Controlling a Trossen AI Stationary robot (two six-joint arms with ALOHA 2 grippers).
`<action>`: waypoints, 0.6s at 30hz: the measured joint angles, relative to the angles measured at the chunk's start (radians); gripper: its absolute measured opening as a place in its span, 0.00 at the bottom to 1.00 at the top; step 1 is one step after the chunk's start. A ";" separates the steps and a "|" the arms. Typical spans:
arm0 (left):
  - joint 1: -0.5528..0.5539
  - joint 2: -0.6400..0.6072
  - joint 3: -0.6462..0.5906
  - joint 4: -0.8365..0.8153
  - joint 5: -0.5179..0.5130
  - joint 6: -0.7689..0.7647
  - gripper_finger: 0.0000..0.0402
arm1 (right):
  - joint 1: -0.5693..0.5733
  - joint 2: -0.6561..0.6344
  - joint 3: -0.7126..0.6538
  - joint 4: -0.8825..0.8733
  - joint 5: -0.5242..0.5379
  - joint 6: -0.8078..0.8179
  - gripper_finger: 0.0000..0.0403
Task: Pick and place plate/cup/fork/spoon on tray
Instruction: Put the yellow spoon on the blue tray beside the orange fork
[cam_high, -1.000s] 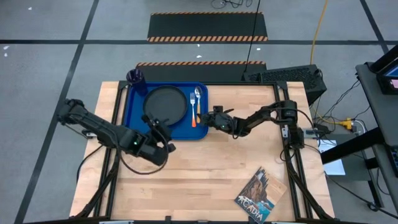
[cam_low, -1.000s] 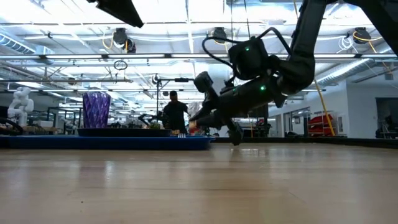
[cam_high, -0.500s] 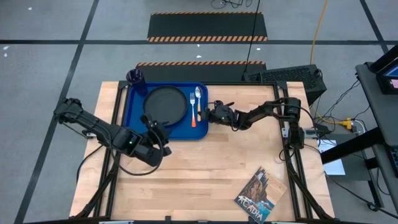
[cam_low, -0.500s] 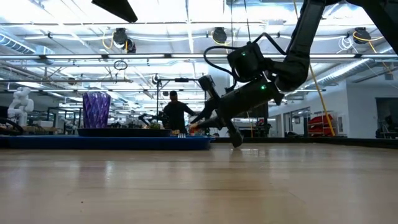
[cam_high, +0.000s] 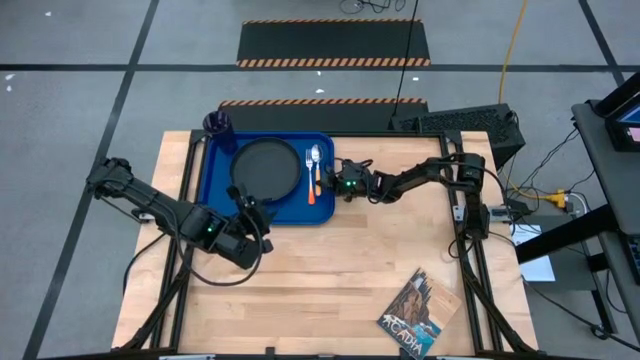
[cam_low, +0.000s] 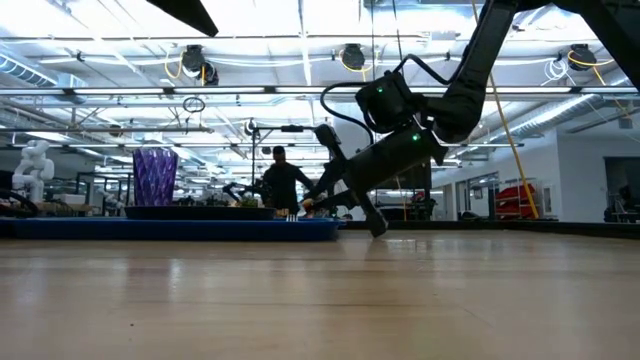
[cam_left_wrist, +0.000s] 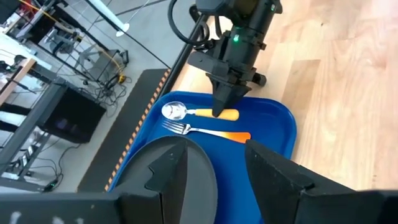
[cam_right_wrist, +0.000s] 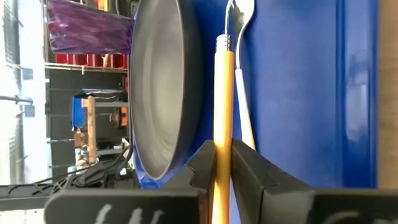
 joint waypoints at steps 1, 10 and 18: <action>0.000 0.000 0.000 -0.002 0.000 0.001 0.41 | 0.000 0.000 0.000 0.000 0.008 0.002 0.07; -0.001 0.000 0.000 -0.002 0.043 0.026 0.41 | -0.009 0.001 0.000 -0.016 0.026 0.021 0.07; -0.001 0.000 0.000 -0.004 0.051 0.026 0.41 | -0.028 0.001 -0.001 -0.018 0.021 0.021 0.07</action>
